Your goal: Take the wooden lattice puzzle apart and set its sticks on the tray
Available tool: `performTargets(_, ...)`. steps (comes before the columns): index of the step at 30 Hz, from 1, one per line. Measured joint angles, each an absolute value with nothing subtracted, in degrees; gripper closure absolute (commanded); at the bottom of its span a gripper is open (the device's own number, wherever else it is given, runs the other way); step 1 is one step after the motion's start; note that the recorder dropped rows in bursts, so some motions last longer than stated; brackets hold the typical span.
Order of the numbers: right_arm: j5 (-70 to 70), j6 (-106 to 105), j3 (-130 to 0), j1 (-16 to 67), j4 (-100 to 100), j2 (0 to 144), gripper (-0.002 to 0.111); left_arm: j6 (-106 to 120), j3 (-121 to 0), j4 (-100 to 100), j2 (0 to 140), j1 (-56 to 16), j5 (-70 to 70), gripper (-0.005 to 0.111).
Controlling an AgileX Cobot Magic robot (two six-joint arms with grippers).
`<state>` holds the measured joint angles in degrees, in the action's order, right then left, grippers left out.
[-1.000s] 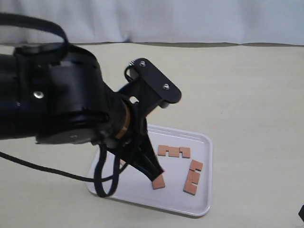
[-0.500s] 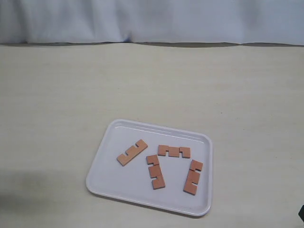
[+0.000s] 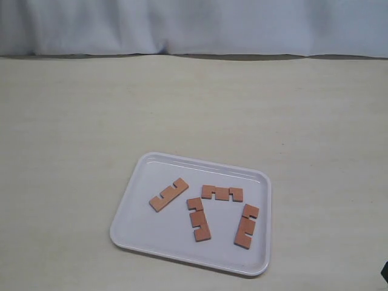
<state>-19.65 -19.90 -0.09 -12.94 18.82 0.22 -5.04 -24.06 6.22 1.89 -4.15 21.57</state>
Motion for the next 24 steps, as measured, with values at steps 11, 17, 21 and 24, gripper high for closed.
performTargets(11,-19.76,-19.9,-0.09,-12.94,18.82,0.22,0.104,-4.31,-24.06,-3.15,0.34,-6.24,21.29,0.107)
performTargets(17,-19.76,-19.9,-0.09,-12.94,18.82,0.22,0.104,-4.54,-19.13,-9.91,0.2,-6.24,20.91,0.107)
performTargets(21,-19.76,-19.9,-0.09,-12.94,18.82,0.22,0.104,-4.88,-12.51,-12.2,0.15,-6.24,16.68,0.107)
performTargets(24,-19.76,-19.9,-0.09,-12.94,18.82,0.22,0.104,-4.88,-8.28,-13.32,0.15,-6.24,12.8,0.107)
